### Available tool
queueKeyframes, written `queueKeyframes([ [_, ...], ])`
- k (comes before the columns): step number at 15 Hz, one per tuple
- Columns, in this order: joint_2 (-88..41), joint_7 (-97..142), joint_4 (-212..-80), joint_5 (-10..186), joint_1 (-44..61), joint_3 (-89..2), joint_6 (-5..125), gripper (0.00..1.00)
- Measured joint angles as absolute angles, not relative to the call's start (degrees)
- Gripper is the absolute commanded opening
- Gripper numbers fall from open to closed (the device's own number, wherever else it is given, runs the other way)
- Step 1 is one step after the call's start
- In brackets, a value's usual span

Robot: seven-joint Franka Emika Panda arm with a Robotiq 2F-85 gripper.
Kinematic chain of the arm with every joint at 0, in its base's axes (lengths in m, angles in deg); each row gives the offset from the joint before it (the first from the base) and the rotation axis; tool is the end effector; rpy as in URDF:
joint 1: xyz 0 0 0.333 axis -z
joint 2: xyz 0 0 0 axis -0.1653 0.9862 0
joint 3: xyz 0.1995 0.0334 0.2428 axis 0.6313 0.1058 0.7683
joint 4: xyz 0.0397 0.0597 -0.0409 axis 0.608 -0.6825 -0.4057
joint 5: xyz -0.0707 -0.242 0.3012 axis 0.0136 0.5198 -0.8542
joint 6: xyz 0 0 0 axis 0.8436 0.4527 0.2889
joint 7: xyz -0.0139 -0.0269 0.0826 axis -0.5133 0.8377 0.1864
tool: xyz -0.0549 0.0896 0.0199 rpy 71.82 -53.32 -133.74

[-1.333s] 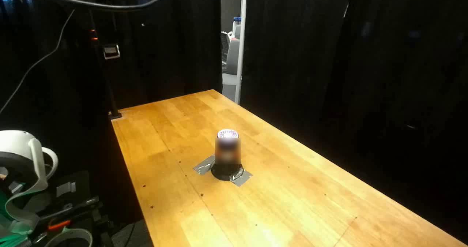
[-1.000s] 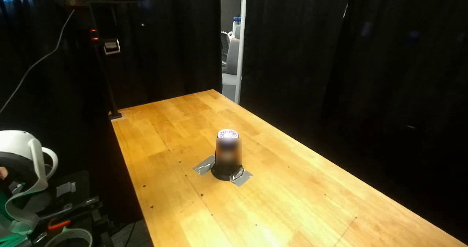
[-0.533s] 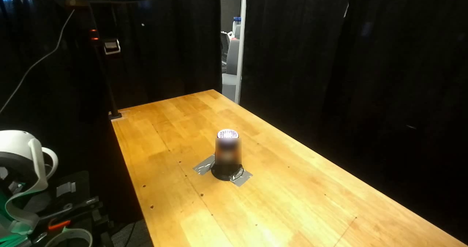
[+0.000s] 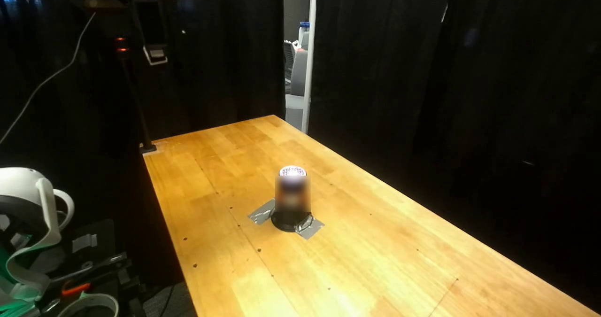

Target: Put the rubber band on the cup

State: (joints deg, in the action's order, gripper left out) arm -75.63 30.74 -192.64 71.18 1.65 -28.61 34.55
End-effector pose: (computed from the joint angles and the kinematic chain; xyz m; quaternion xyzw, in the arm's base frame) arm 0.3483 0.1444 0.5287 -0.9970 -0.0039 -0.0307 0.0716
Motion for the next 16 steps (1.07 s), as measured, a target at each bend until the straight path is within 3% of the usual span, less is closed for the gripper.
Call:
queueKeyframes([
  [6,-55.59,33.68,-178.25,80.88,2.49,-23.17,41.53,1.0],
  [16,-27.68,32.7,-157.75,86.98,4.39,-32.04,41.78,1.0],
])
